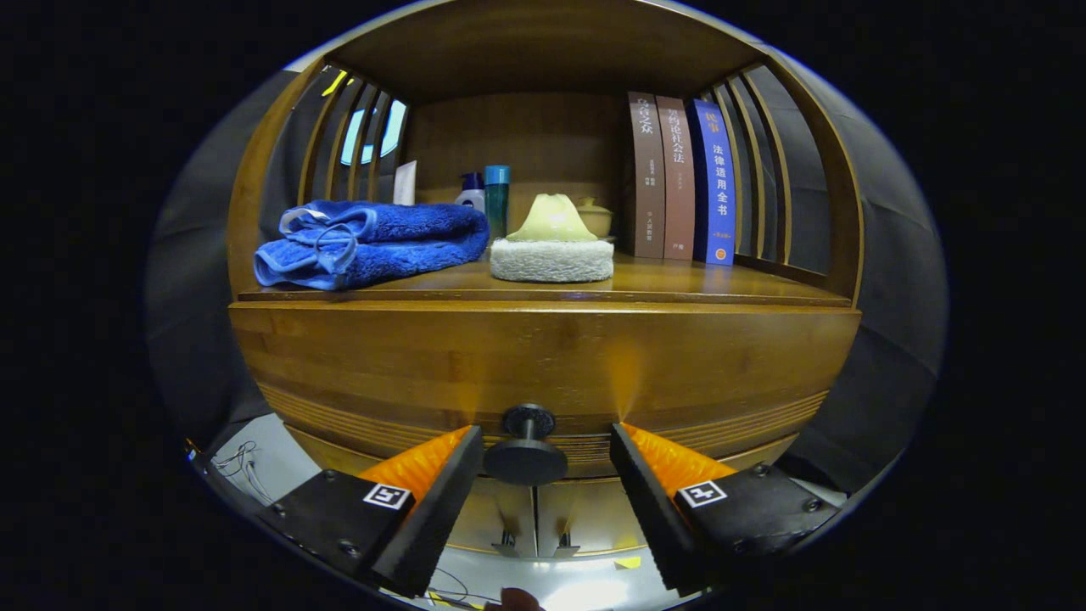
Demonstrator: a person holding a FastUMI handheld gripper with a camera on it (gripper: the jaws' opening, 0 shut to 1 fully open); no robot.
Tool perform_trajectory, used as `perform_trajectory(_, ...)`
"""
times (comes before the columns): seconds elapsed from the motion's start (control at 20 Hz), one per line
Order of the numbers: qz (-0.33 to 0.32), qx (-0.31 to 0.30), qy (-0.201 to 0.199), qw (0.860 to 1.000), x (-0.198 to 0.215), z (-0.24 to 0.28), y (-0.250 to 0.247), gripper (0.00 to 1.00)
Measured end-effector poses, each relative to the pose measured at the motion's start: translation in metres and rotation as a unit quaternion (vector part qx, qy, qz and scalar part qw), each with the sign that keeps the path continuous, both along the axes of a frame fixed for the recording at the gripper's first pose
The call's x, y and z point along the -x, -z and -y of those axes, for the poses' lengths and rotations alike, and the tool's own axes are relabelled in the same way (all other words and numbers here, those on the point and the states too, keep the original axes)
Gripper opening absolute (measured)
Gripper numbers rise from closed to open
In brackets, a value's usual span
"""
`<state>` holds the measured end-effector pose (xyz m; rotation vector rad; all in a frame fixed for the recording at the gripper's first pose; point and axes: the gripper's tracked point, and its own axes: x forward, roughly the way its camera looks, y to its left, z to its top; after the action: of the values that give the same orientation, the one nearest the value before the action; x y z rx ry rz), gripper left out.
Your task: Pull open the drawer, take out the items inside it, and place them on the countertop above the cabinet.
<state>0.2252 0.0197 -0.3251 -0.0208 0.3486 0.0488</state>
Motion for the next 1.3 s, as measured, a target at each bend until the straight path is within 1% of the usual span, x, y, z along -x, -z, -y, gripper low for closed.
perform_trajectory(0.2,0.055,0.007,0.010,0.998,0.024,0.011,-0.056,0.98)
perform_trajectory(0.35,0.087,0.028,0.014,0.996,0.042,0.021,-0.121,0.98)
perform_trajectory(0.6,0.148,0.043,0.013,0.988,0.071,0.030,-0.244,0.97)
perform_trajectory(0.75,0.161,0.052,0.018,0.985,0.091,0.034,-0.302,0.98)
perform_trajectory(0.9,0.160,0.032,0.019,0.986,0.109,0.034,-0.335,0.97)
perform_trajectory(1.0,0.155,0.025,0.027,0.987,0.118,0.043,-0.350,0.97)
perform_trajectory(1.3,0.174,0.050,0.046,0.982,0.137,0.071,-0.382,0.97)
